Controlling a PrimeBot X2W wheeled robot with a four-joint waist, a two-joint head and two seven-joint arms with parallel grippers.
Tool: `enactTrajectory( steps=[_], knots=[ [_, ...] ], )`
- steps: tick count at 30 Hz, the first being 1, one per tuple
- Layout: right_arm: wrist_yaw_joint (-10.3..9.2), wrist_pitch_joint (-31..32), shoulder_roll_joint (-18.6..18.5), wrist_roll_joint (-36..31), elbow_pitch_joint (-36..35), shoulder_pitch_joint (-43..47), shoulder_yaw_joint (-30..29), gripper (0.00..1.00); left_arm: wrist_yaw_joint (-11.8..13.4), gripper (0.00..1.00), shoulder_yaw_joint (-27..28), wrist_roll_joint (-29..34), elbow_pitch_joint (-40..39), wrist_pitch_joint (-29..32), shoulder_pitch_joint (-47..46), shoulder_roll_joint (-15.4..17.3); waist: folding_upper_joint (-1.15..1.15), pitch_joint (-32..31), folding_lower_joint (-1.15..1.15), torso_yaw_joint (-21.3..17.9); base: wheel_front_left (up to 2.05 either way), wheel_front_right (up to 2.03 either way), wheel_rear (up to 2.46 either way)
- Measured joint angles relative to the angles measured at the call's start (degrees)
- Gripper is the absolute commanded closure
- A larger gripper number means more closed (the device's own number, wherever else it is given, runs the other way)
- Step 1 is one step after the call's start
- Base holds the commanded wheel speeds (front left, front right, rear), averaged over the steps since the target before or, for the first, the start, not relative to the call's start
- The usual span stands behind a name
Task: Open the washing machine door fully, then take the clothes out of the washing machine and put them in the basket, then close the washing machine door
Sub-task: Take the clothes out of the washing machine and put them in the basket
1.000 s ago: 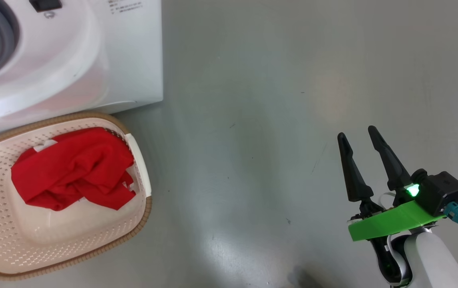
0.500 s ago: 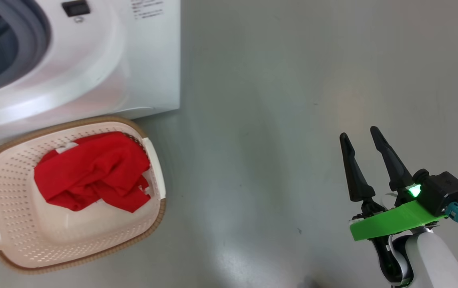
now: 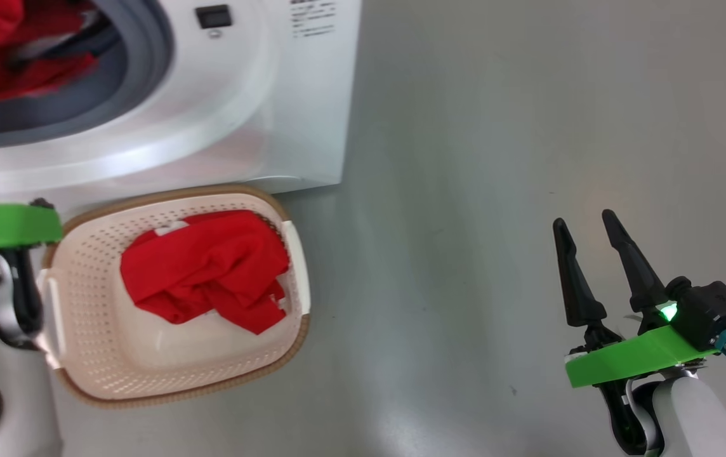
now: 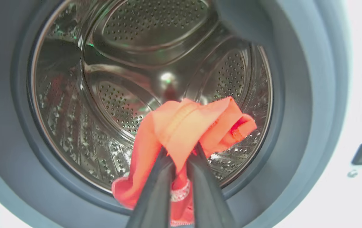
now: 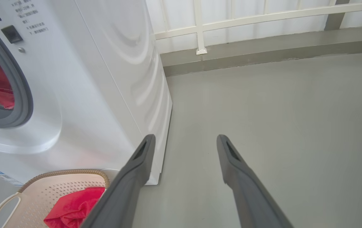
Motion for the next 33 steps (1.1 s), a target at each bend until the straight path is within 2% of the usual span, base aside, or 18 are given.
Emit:
enactTrajectory(
  steps=[7, 16, 25, 29, 33],
  knots=[
    [0.0, 0.0, 0.0, -0.5, -0.1, 0.0, -0.9, 0.0, -1.5, 1.0, -0.2, 1.3, -12.4, 0.0, 6.9, -3.8, 0.0, -0.7, 0.0, 2.2, 0.0, 0.0, 0.0],
    [0.0, 0.0, 0.0, -1.5, -0.1, 0.9, -1.4, 0.0, -1.4, 1.0, -0.2, 0.8, -26.0, -0.1, 12.9, -4.7, 0.0, -1.2, 0.0, 3.2, 0.0, 0.0, 0.0],
    [0.0, 0.0, -0.1, -1.5, -0.1, 1.1, -1.5, 0.0, 2.5, 1.0, -4.8, 0.3, -36.5, -0.1, 15.9, -4.7, 0.0, -0.7, 0.0, 3.4, 0.0, 0.0, 0.0],
    [0.0, 0.0, -0.1, -1.5, -0.2, 1.1, -1.5, 0.0, 3.8, 0.99, -7.7, -0.2, -36.9, -0.1, 16.9, -4.7, 0.0, -0.3, 0.0, 3.4, 0.0, 0.0, 0.0],
    [0.0, 0.0, -0.1, -1.5, -0.1, 1.0, -1.1, 0.0, 4.4, 0.97, -9.5, -1.5, -31.0, -0.1, 18.3, -4.7, 0.0, 0.2, 0.0, 3.3, 0.0, 0.0, 0.0]
  ],
)
